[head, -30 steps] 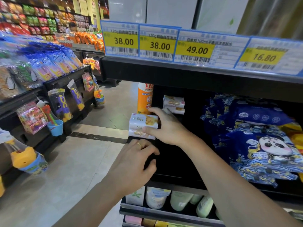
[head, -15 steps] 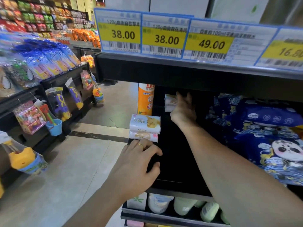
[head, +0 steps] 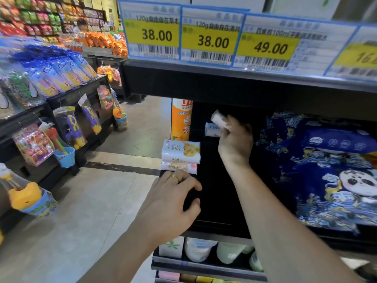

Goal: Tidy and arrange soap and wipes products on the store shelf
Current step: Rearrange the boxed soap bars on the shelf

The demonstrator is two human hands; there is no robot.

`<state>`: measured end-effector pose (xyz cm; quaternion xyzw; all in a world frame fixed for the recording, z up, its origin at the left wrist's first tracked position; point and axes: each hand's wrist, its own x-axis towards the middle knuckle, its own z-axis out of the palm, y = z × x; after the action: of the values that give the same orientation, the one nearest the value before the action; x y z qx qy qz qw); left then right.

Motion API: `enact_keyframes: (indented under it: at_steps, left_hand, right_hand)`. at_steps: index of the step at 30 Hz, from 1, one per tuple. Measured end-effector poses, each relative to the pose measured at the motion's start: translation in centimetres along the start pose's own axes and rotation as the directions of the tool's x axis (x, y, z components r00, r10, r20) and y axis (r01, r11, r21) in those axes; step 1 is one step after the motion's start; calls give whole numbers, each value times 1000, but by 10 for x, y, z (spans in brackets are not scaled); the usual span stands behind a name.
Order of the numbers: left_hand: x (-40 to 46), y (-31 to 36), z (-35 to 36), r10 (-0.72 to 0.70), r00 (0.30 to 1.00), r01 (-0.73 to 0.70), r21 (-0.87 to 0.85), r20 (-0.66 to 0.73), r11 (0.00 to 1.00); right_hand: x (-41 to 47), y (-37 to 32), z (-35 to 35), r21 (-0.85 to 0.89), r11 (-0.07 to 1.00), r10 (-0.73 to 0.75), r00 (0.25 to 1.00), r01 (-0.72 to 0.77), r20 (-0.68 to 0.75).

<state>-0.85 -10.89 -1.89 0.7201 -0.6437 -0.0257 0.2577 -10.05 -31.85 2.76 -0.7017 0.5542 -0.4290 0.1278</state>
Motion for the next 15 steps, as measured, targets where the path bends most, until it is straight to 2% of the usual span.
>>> enact_keyframes:
  at_steps: [4, 6, 8, 11, 13, 15]
  left_hand:
    - [0, 3, -3, -12, 1000, 11, -45, -24, 999]
    - [0, 6, -3, -36, 998, 26, -166, -58, 986]
    - [-1, 14, -3, -106, 994, 85, -357, -40, 930]
    - [3, 32, -2, -184, 980, 180, -714, 73, 676]
    - [8, 44, -2, -214, 969, 222, -823, 126, 523]
    - [11, 51, -1, -252, 957, 247, -866, 146, 436]
  right_hand:
    - [-70, 11, -42, 176, 982, -66, 997, 70, -33]
    - [-105, 19, -59, 231, 969, -80, 996, 86, -34]
    - [-132, 25, -72, 286, 953, -95, 995, 98, -26]
    - [-149, 31, -86, 350, 921, -166, 985, 170, -41]
    - [-154, 36, -93, 375, 887, -277, 960, 271, -40]
    - [-155, 42, -100, 335, 860, -400, 916, 385, -25]
